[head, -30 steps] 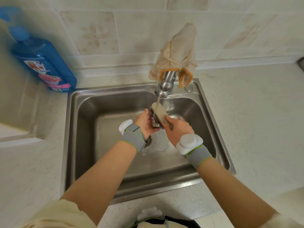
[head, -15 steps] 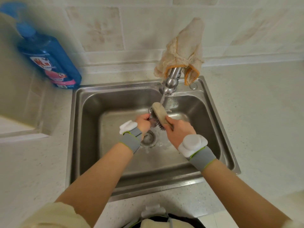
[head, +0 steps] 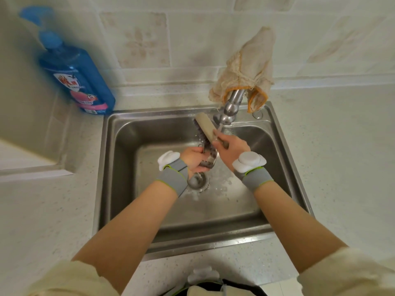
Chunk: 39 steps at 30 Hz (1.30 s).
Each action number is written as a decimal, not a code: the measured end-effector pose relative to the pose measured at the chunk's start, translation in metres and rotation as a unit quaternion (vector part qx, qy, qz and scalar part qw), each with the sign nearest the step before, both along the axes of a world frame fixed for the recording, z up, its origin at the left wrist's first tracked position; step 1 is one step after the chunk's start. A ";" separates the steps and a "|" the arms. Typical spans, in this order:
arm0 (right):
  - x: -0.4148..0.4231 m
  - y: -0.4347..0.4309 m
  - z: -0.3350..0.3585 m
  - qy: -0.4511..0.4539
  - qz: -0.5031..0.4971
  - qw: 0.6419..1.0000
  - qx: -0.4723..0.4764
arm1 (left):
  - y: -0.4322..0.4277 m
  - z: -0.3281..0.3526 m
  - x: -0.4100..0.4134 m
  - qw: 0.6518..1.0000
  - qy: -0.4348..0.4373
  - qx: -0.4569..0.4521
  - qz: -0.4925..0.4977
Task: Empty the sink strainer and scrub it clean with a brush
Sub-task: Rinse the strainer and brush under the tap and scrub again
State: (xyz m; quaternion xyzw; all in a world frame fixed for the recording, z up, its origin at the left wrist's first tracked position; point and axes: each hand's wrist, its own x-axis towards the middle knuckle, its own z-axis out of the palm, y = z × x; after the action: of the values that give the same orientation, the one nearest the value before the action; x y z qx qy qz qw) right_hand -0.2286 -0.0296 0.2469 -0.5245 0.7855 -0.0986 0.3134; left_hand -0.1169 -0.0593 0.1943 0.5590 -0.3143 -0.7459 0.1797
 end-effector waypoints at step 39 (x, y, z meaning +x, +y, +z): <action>-0.002 0.037 0.020 0.063 0.007 0.993 0.095 | -0.006 -0.023 -0.003 0.996 -0.067 -0.056 0.009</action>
State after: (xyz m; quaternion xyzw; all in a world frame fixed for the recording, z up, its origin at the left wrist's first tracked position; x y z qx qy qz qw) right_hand -0.2305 0.0071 0.2667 -0.5035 0.8056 0.0120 0.3120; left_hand -0.1197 -0.0658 0.1717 0.5995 -0.3622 -0.6863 0.1956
